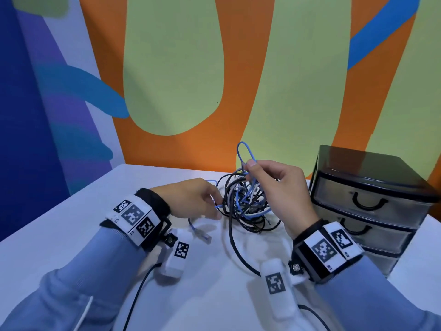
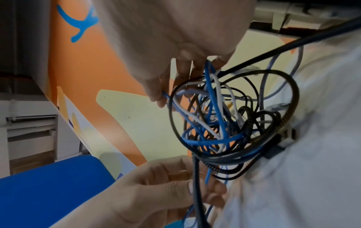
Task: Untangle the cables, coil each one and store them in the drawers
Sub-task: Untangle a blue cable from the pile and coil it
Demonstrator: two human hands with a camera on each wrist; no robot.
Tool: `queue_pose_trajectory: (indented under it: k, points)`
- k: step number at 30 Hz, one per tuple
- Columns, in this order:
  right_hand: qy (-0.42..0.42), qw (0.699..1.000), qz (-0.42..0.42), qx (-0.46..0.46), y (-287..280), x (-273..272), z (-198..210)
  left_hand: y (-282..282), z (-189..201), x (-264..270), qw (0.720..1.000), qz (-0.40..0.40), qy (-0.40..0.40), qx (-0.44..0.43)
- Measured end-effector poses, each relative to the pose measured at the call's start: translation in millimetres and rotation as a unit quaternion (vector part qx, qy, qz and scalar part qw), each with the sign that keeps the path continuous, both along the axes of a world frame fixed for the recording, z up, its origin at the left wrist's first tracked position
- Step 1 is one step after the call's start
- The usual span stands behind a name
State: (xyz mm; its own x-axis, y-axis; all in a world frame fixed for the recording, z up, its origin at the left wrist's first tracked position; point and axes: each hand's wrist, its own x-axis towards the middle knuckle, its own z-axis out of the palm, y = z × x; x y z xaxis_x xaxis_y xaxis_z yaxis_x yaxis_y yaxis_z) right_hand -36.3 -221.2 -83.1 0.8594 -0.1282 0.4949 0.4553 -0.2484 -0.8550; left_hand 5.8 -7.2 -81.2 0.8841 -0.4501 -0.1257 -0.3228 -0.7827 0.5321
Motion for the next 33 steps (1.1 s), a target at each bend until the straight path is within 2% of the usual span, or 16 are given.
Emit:
queue_pose_trajectory:
  k: [3, 6, 9, 11, 16, 19, 22, 24, 27, 28, 30, 32, 33]
  points:
    - [-0.015, 0.999, -0.017, -0.029, -0.9, 2.1, -2.5, -1.0, 1.5, -2.2, 0.999, -0.009, -0.031, -0.015]
    - [0.011, 0.989, -0.04, -0.145, -1.9, 1.7, -7.6, 5.2, 8.6, -2.2, 0.991, 0.032, -0.121, -0.051]
    - [0.029, 0.962, -0.074, -0.261, -2.1, -1.8, -7.3, 16.3, 18.9, -0.7, 0.972, 0.097, -0.201, -0.066]
    - [0.033, 0.962, -0.085, -0.257, -5.3, 0.4, -7.4, 27.9, 25.8, 0.7, 0.946, 0.167, -0.255, -0.109]
    - [0.058, 0.958, -0.086, -0.269, -8.1, 0.3, -8.7, 59.8, 37.1, 5.0, 0.838, 0.346, -0.362, -0.217]
    - [0.08, 0.943, -0.104, -0.306, -8.4, 2.9, -11.6, 63.0, 35.8, 8.2, 0.813, 0.392, -0.362, -0.236]
    - [0.091, 0.929, -0.111, -0.341, -8.5, 4.6, -11.7, 67.2, 35.3, 8.1, 0.797, 0.435, -0.364, -0.209]
    - [0.091, 0.928, -0.094, -0.348, -8.6, 4.3, -12.5, 72.5, 33.7, 6.7, 0.812, 0.447, -0.339, -0.159]
    - [0.084, 0.933, -0.059, -0.345, -8.2, 5.3, -15.2, 69.6, 27.8, 5.1, 0.864, 0.396, -0.309, -0.038]
    - [0.082, 0.939, -0.043, -0.331, -7.7, 6.4, -15.8, 63.1, 26.9, 3.4, 0.882, 0.346, -0.32, -0.027]
    - [0.08, 0.947, -0.015, -0.31, -5.6, 7.5, -15.8, 43.4, 28.3, -2.5, 0.924, 0.199, -0.318, -0.071]
    - [0.083, 0.954, -0.001, -0.287, -3.8, 8.5, -16.1, 19.9, 25.5, -9.1, 0.968, 0.057, -0.221, -0.108]
    - [0.083, 0.959, -0.007, -0.269, -3.1, 9.4, -16.6, 8.9, 21.1, -10.7, 0.982, 0.012, -0.166, -0.089]
